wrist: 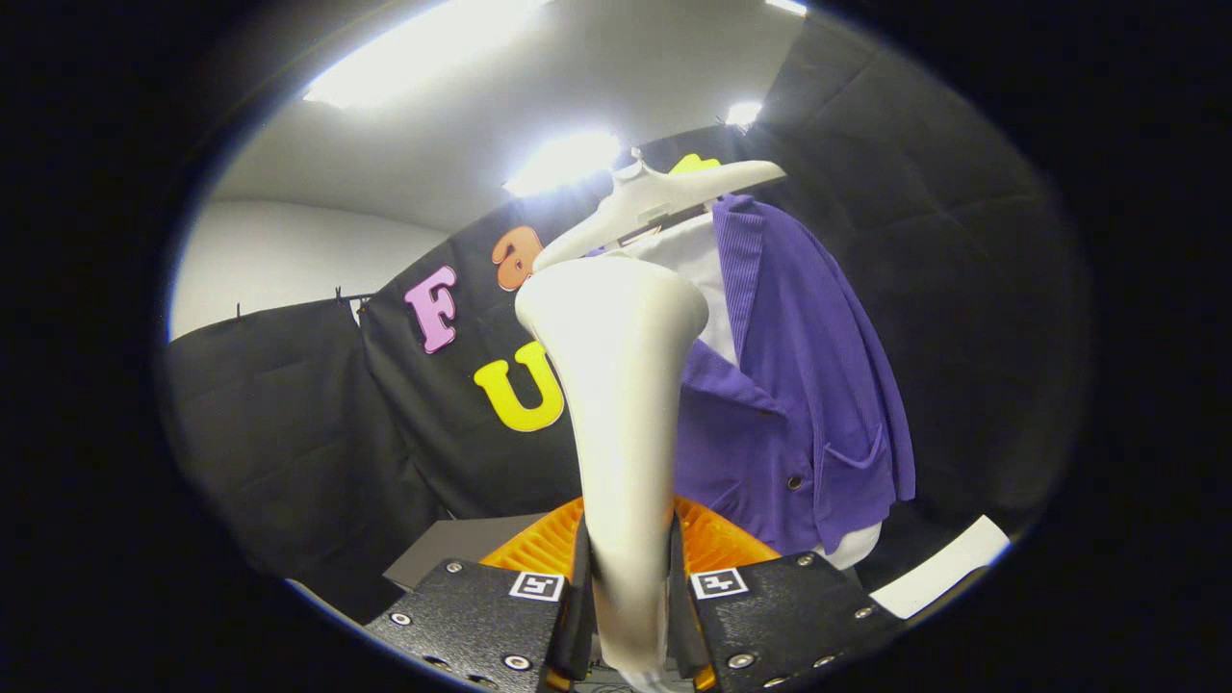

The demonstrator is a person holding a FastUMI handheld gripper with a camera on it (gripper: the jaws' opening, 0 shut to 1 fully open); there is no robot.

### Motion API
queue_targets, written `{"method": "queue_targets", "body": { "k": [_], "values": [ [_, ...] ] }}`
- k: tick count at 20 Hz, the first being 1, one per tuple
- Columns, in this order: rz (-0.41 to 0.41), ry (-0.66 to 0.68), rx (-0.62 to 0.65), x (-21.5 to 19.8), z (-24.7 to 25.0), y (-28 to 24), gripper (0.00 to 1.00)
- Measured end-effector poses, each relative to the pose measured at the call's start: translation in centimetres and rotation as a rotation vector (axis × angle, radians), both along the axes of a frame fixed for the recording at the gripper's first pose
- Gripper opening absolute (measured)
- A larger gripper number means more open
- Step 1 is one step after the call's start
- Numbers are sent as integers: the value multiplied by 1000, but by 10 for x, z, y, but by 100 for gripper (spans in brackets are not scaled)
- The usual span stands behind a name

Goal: Iron the clothes twice with a garment steamer, once on the left side and once on the right side.

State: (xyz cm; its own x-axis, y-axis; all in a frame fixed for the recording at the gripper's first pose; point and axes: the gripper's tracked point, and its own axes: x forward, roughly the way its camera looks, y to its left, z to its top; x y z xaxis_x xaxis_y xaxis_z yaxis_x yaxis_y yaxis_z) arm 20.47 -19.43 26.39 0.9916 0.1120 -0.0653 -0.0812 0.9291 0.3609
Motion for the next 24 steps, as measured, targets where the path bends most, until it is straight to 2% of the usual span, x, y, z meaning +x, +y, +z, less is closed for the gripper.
{"method": "queue_targets", "body": {
  "k": [4,7,9,14,24],
  "values": [
    [-37,-83,78,20,27,-22,33],
    [-160,-163,97,46,45,-64,33],
    [-217,-140,96,65,38,-85,33],
    [-275,-65,126,98,4,-118,33],
    [-278,139,113,101,-92,-129,34]
  ]
}}
